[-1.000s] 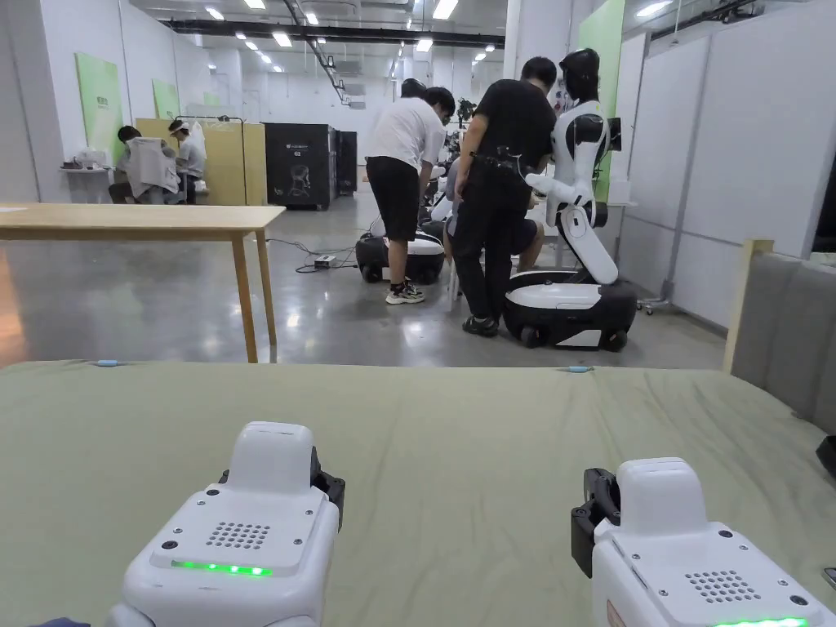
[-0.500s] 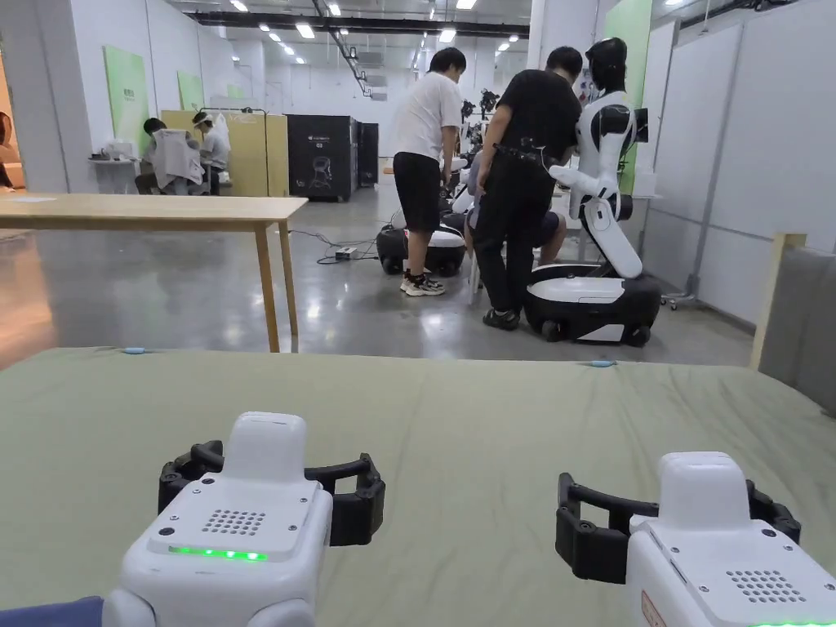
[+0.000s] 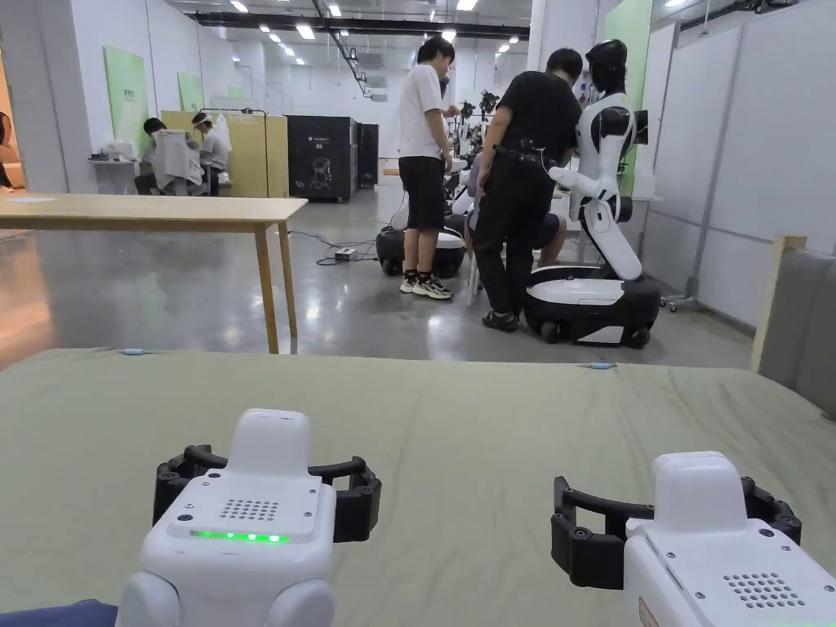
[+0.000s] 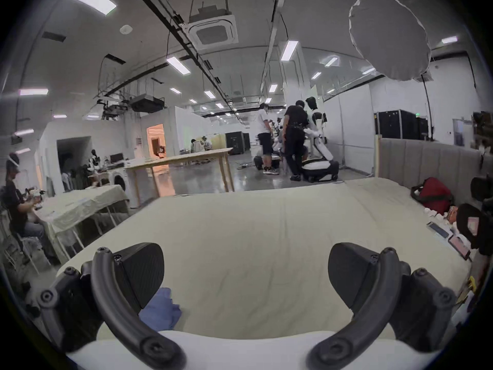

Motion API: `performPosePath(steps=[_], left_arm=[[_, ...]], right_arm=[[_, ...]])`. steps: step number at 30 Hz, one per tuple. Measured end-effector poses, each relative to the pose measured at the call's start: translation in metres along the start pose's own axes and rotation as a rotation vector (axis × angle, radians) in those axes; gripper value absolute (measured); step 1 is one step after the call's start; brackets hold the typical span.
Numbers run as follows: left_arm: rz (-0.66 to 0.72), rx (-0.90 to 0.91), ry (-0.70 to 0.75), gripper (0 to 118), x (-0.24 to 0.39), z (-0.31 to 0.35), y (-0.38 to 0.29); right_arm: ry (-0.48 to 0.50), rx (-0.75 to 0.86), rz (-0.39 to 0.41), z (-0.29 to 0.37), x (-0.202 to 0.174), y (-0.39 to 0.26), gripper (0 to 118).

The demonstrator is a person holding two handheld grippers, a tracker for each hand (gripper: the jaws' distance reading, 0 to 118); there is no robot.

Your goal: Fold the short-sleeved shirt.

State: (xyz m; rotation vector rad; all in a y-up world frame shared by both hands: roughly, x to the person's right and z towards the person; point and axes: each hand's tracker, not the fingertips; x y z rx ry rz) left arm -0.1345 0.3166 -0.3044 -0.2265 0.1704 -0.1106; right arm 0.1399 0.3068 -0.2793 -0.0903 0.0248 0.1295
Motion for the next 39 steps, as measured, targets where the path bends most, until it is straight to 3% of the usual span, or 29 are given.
performPosePath(steps=[3,11,39], left_arm=[[-0.069,0.074,0.056,118,0.005,0.006,-0.002],[0.042,0.063,-0.153,118,-0.008,0.018,0.007],[0.092,0.047,-0.132,118,-0.015,0.021,0.017]], right_arm=[[0.000,0.001,0.003,0.001,0.000,0.001,118],[0.000,-0.008,-0.015,0.003,0.003,0.006,118],[0.023,0.001,-0.039,0.009,0.006,0.018,118]])
